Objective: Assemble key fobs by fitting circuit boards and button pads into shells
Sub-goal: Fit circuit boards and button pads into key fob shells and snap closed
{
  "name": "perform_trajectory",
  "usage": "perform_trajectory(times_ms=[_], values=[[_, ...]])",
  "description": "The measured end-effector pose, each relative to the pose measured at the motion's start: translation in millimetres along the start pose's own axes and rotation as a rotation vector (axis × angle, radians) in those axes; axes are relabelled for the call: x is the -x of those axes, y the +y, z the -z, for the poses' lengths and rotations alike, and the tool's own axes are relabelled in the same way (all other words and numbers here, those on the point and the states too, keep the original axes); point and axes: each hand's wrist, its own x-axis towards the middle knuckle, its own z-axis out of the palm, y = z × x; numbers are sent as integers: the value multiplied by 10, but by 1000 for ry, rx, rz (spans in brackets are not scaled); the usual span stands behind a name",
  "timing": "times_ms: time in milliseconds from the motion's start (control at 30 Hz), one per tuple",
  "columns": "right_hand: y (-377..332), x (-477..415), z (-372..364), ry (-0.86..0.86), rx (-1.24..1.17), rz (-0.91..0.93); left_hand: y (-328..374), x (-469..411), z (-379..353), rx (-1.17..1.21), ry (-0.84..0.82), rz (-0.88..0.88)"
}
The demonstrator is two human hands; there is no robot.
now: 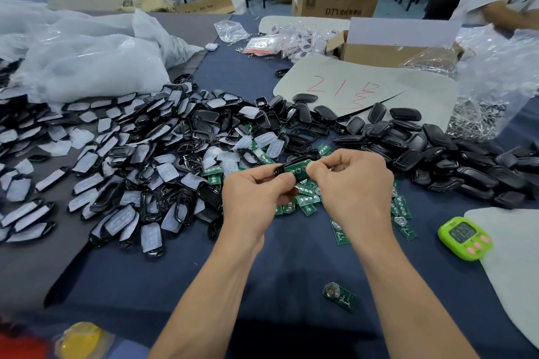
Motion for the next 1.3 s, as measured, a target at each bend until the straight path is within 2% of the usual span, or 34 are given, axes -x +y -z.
perform_trajectory(times_ms=[133, 200, 300, 367, 567, 633, 700, 800, 867, 1100, 1200, 1300], values=[[-16, 74, -32, 138, 166, 102, 10, 0, -7, -4, 3, -9], [34, 73, -37, 148, 96, 98, 18, -2, 1, 2, -4, -4], [126, 23, -63, -90, -212, 49, 14, -12, 16, 12, -63, 26], [173, -16, -69, -211, -311, 40, -8, -20, 27, -32, -98, 46], [217, -142, -56, -387, -151, 78, -60, -72, 220, -534, -210, -156], [184, -161, -73, -411, -105, 120, -50, -100, 261, -623, -288, -179], [152, -161, -115, -418, -100, 146, -33, -129, 300, -593, -324, -139], [132, -158, -231, -407, -154, 144, -55, -162, 350, -411, -258, -54], [108, -140, -318, -447, -160, 163, -95, -181, 365, -372, -187, -35], [-8, -165, -616, -558, -74, 180, -88, -181, 638, -537, -62, -163], [-96, -93, -822, -528, -118, 192, 27, -254, 763, -554, -5, -201], [-174, 25, -1063, -474, -169, 193, 148, -347, 979, -541, 205, -187]])
